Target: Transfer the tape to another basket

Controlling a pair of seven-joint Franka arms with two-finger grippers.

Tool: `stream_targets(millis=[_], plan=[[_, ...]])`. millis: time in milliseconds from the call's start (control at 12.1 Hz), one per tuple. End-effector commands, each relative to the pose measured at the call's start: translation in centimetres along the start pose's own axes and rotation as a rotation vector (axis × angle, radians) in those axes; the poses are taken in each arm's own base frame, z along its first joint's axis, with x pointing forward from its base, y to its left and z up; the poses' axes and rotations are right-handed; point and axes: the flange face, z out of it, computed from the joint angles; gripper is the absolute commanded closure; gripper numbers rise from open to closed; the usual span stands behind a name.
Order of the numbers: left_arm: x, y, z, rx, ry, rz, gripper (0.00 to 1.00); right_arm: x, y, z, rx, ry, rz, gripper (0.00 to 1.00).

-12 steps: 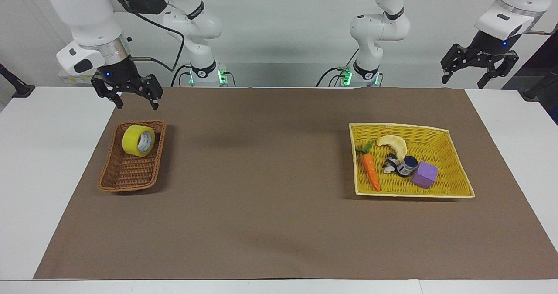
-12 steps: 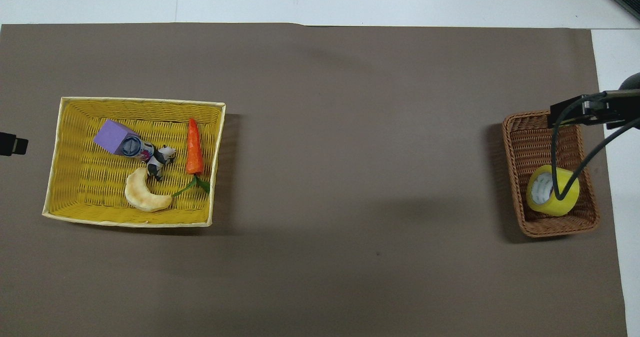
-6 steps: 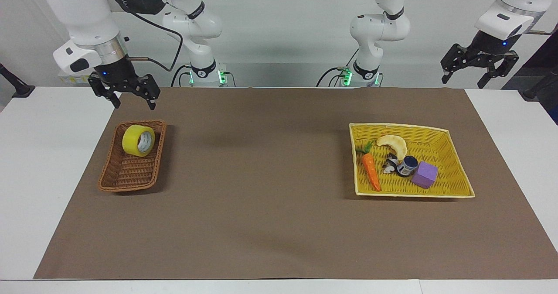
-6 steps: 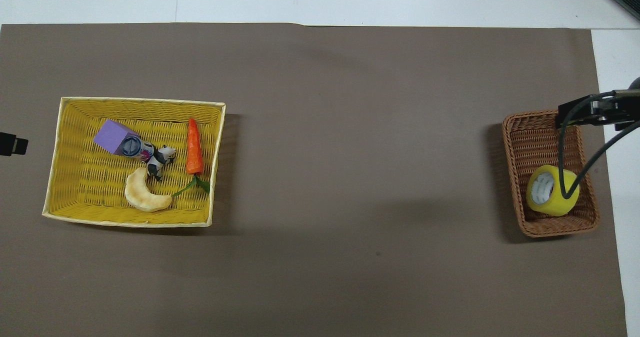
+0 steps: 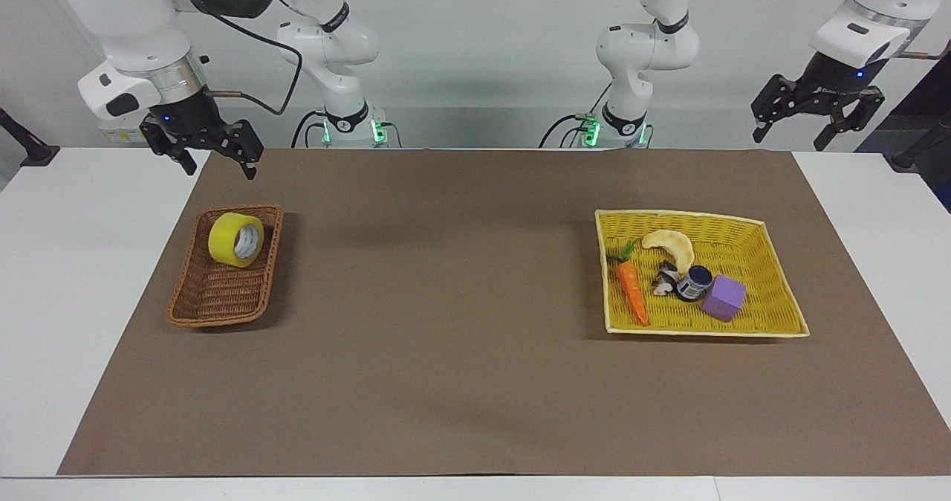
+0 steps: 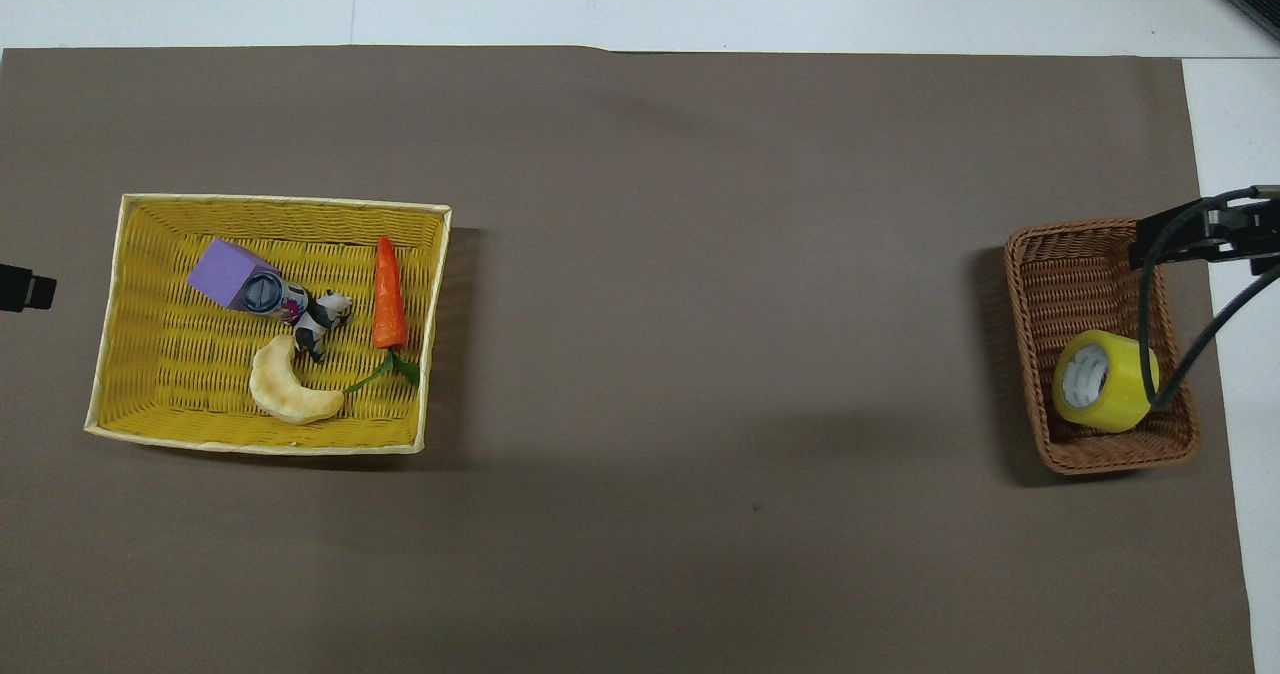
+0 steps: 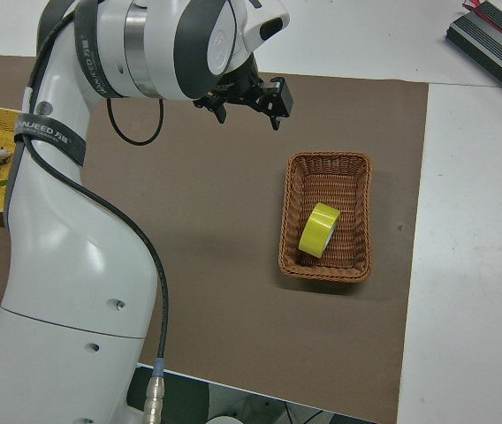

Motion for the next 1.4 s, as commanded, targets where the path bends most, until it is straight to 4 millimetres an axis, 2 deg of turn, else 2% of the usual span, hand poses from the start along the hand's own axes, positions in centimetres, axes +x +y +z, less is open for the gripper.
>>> stream_targets(millis=[0, 248, 1321], plan=[[-0.42, -0.11, -0.54, 0.013, -0.003, 0.004, 0.00, -1.26, 0.04, -1.80, 0.029, 0.013, -0.016, 0.00], [-0.42, -0.13, -0.54, 0.014, -0.003, 0.004, 0.00, -1.88, -0.29, -1.72, 0.033, -0.006, -0.023, 0.00], [-0.42, -0.13, -0.54, 0.014, -0.003, 0.004, 0.00, -2.15, -0.22, -1.46, 0.021, -0.012, -0.022, 0.00]])
